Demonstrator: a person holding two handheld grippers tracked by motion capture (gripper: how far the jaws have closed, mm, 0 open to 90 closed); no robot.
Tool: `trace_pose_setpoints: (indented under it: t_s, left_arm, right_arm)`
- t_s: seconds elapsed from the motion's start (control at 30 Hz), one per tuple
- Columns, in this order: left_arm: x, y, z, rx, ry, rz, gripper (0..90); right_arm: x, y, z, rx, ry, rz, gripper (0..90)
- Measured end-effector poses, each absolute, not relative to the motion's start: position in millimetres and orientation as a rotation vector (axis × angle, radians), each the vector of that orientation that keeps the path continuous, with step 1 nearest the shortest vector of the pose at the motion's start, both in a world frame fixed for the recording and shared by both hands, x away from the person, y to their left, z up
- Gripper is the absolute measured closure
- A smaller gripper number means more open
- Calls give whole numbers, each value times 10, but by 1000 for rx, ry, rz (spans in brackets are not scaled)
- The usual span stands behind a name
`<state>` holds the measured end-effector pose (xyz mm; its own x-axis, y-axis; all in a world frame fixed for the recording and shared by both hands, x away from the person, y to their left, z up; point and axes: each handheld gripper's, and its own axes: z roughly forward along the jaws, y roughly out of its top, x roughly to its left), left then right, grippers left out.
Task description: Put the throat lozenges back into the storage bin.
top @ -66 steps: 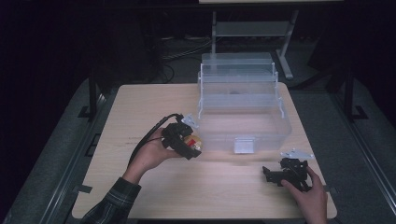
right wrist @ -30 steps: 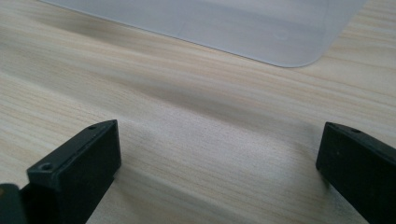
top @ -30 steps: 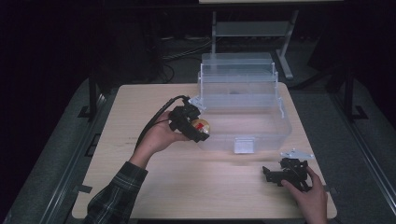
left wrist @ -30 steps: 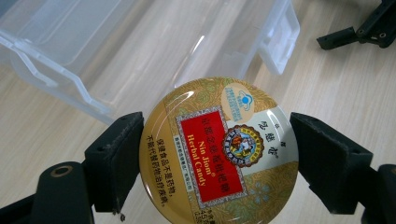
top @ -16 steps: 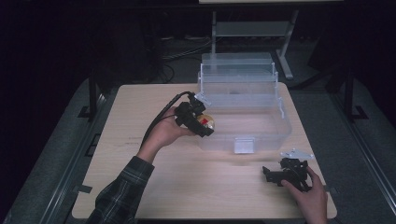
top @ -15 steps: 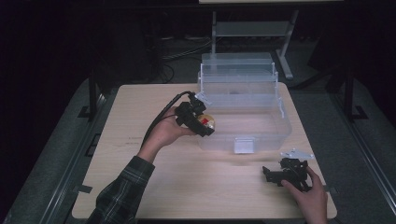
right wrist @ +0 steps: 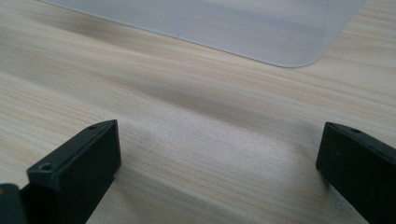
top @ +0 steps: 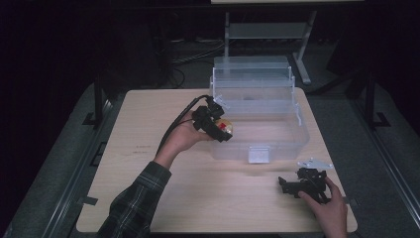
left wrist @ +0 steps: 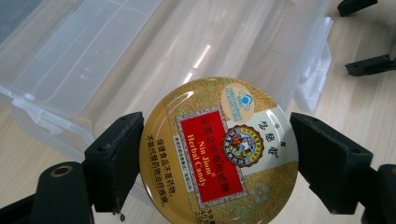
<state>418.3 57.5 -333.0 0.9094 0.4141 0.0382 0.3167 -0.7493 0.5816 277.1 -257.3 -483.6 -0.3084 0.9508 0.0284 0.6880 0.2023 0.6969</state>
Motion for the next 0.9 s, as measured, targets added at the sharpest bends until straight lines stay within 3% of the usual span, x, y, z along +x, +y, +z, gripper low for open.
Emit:
trace_pose_setpoints:
  t_s: [0.9]
  left_arm:
    - [4331,469,-3464,2508,554,230,194]
  right_arm:
    - [2771,-2572,-4836,1529,2073,868,0]
